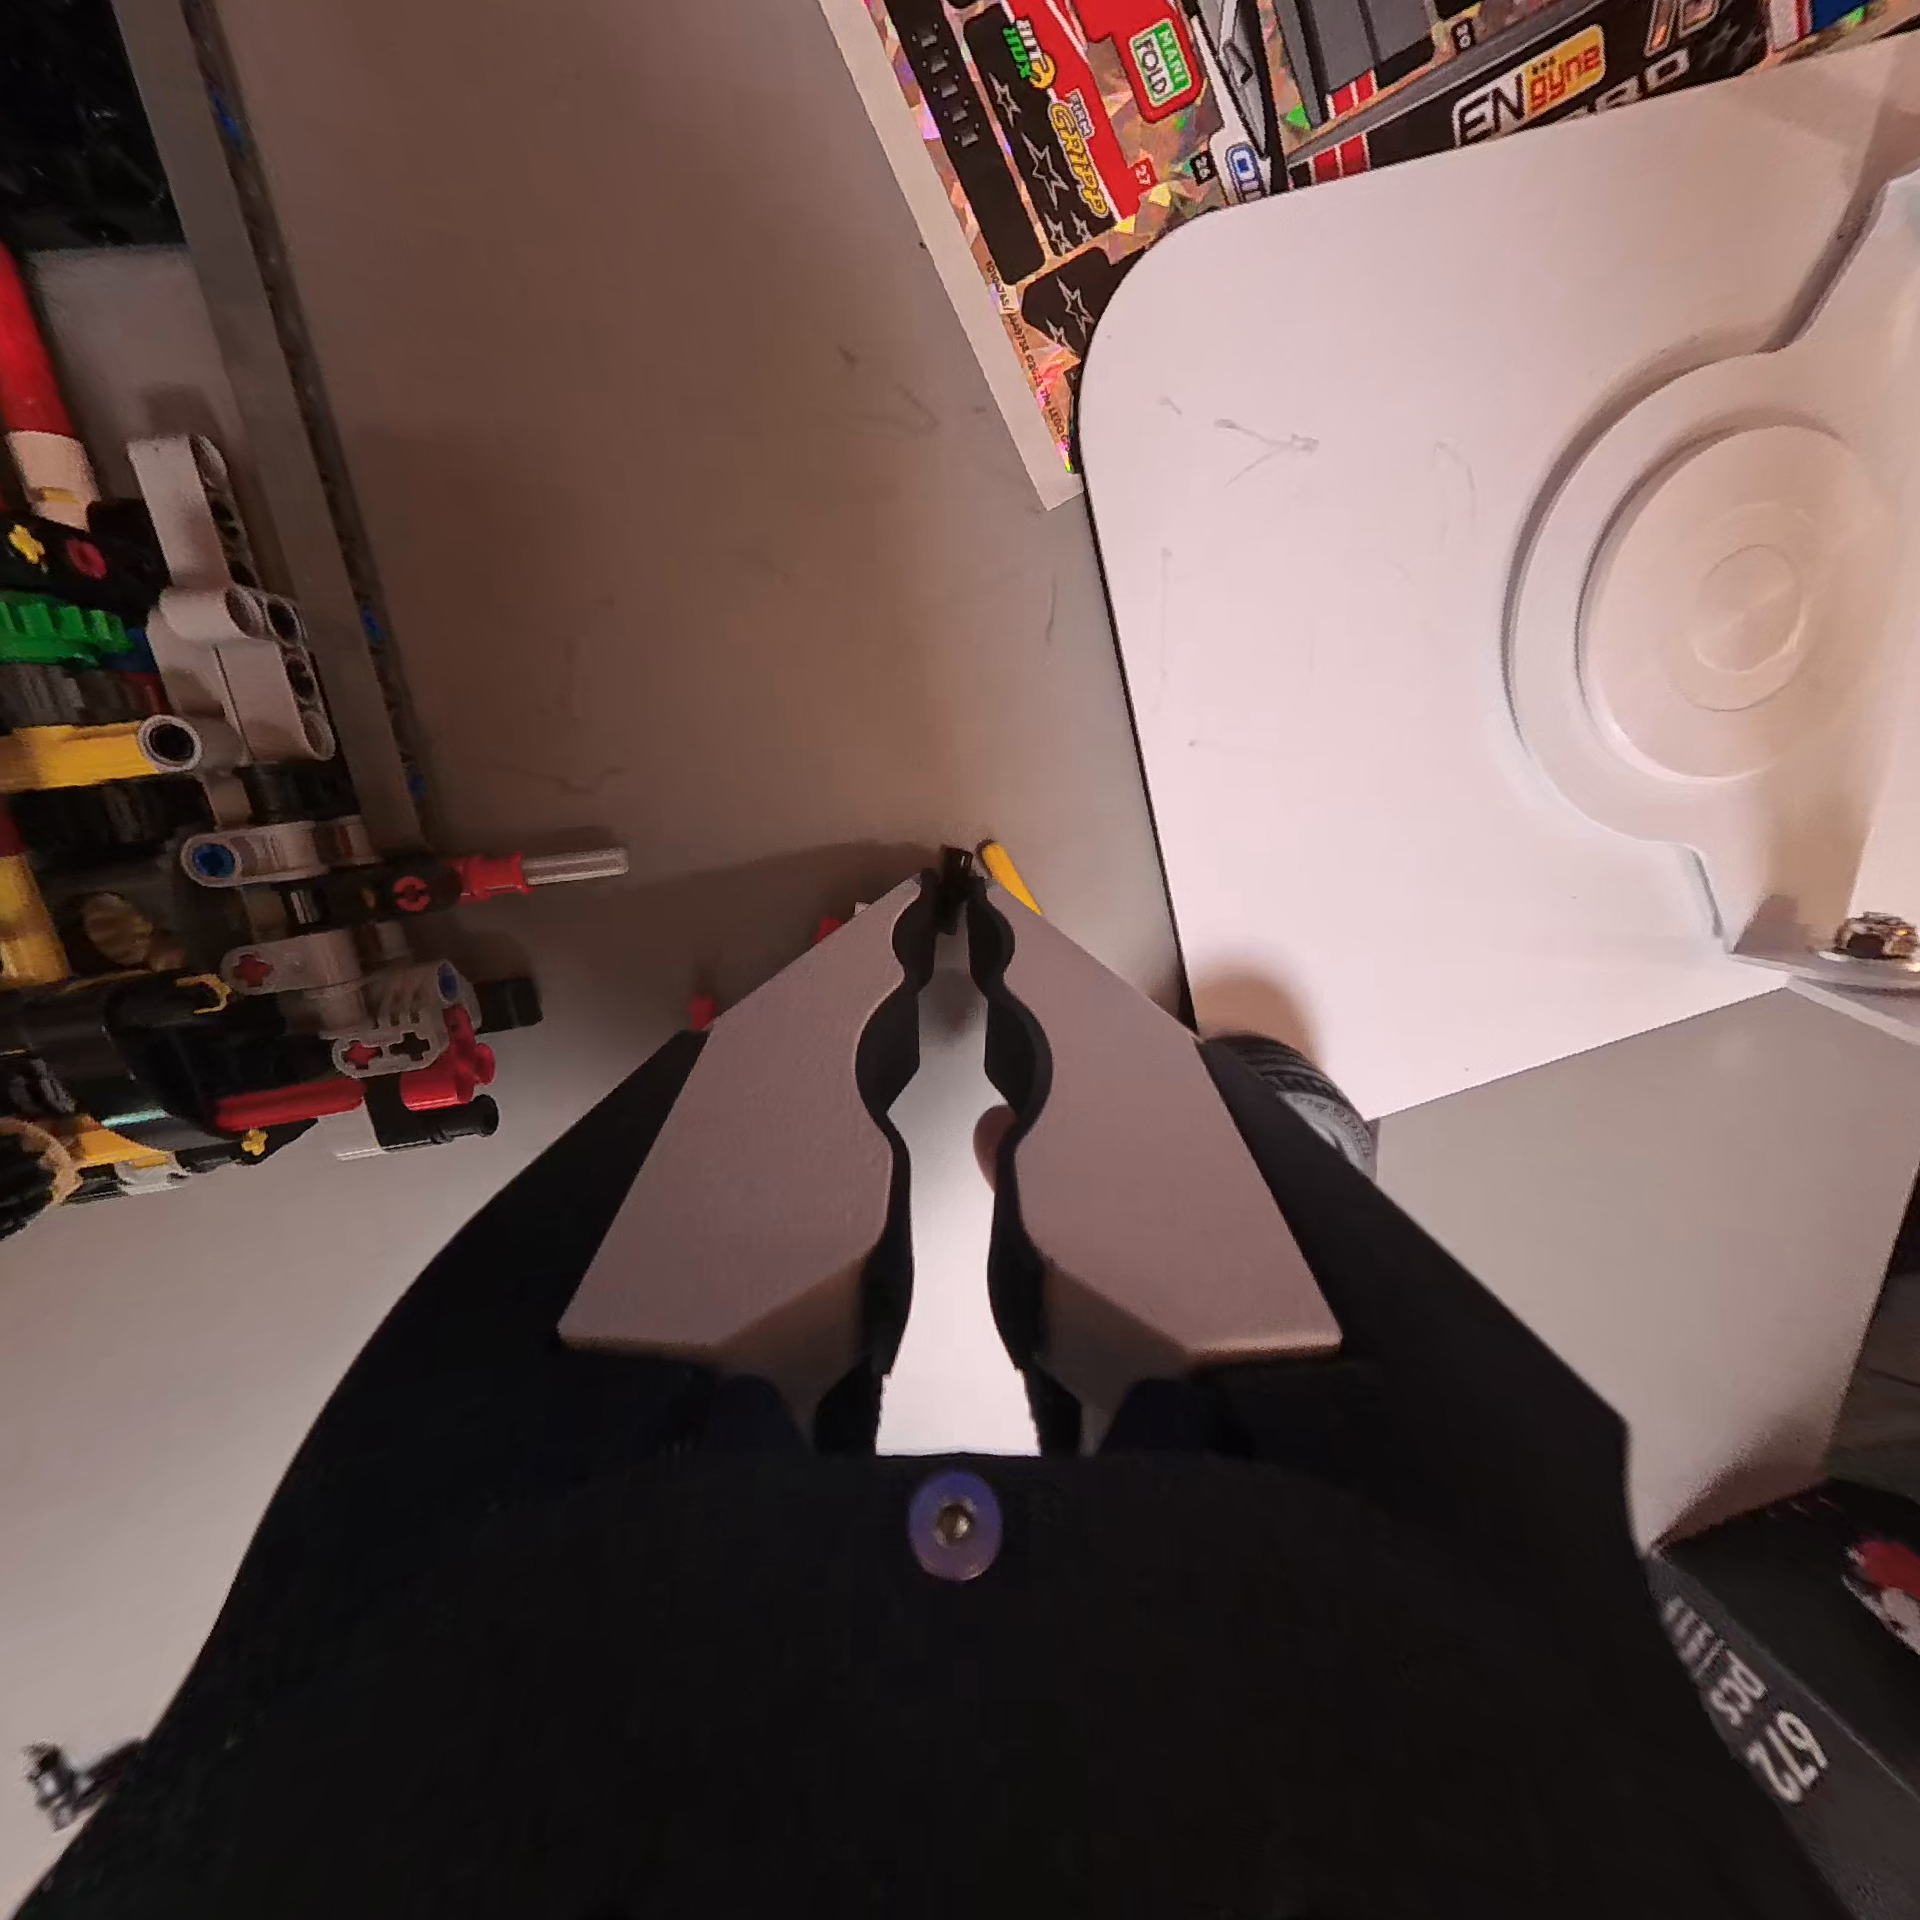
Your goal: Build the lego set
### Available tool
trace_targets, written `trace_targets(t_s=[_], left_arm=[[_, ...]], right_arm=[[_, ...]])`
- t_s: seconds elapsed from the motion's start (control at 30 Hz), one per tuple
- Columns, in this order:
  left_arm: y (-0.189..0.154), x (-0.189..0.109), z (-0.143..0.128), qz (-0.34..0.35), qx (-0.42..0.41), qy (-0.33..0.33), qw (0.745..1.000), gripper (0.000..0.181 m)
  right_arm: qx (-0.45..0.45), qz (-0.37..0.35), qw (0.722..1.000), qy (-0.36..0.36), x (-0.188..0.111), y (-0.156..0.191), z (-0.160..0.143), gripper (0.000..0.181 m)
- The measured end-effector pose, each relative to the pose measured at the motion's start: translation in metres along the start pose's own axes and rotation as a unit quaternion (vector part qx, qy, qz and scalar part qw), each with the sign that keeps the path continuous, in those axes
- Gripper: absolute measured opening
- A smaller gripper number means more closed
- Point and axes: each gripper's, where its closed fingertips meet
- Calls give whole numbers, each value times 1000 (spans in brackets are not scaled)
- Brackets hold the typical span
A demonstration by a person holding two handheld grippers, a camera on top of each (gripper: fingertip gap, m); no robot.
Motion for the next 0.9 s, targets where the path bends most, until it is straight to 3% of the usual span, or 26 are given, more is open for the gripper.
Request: trace_targets(t_s=[0.07,0.17,0.3,0.4,0.5,0.63,0.9], left_arm=[[1,0,0,1,0,1,1000,25],[1,-1,1,4,1,-2,1000,25],[-5,-1,4,-5,5,-5,1000,25],[-11,3,1,-14,13,2,1000,26],[-12,5,-1,-15,13,6,1000,26],[-15,8,-3,-13,12,13,1000,26],[-15,13,-11,-2,27,32,999,26]], right_arm=[[1,-2,1000,-2,-7,4,-1,4],[14,8,999,-52,-43,30,-4,3],[43,17,999,-10,-78,80,-77,3],[95,9,995,21,-85,108,-141,3],[144,3,990,12,-90,131,-178,3],[164,-4,986,-1,-90,149,-196,4],[161,-15,987,-5,-86,153,-201,4]])
Point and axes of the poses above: each gripper's, where its closed fingertips meet, x out along the fingers, z out of its top, y = z × x across the jaws, and after that the axes turned 1 degree about z, right-handed
